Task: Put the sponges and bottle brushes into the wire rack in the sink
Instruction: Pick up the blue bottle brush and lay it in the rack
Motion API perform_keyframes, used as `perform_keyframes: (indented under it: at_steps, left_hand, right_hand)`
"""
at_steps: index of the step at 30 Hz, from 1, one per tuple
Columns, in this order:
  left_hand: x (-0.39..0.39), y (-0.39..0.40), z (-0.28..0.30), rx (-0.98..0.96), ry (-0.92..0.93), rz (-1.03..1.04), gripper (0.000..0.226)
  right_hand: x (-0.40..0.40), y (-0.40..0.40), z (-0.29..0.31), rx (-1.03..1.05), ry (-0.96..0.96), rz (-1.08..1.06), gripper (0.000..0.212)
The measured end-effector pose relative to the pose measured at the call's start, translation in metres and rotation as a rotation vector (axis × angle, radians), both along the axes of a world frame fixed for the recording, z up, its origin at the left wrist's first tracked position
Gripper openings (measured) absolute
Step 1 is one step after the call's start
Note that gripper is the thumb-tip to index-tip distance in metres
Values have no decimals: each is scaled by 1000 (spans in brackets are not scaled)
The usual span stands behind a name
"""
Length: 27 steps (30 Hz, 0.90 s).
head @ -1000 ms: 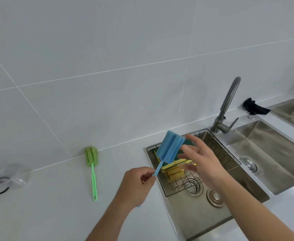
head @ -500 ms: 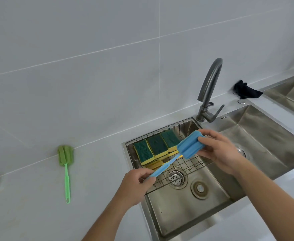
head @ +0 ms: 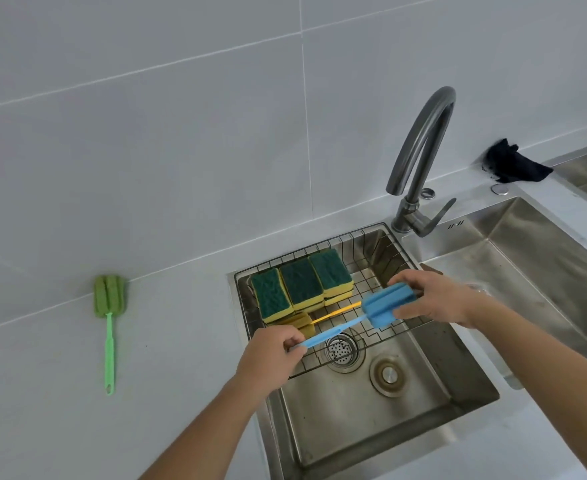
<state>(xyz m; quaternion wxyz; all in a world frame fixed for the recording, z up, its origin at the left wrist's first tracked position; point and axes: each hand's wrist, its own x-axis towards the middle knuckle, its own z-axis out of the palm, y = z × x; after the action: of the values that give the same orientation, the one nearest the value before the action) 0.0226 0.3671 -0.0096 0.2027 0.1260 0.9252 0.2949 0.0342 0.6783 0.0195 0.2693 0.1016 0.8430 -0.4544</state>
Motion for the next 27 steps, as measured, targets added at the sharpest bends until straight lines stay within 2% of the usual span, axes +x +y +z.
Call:
perform_keyframes:
  at_steps: [4, 10, 15, 20, 23, 27]
  left_hand:
    - [-9, 15, -12, -114, 20, -62, 9]
    - [-26, 37, -33, -240, 27, -221, 11]
    - [-37, 45, -50, -346, 27, -330, 13]
    - [-48, 53, -64, -431, 113, -468, 15]
    - [-52, 58, -68, -437, 162, -569, 26]
    - [-59, 62, -74, -430, 223, -594, 30]
  right_hand:
    - [-16, 5, -20, 272, 35, 164, 40]
    - [-35, 9, -45, 505, 62, 308, 36]
    - [-48, 3, -64, 626, 102, 462, 41]
    - [-59, 1, -83, 709, 94, 487, 33]
    - [-63, 1, -91, 764, 100, 485, 37]
    - [-66, -2, -99, 824, 122, 474, 43]
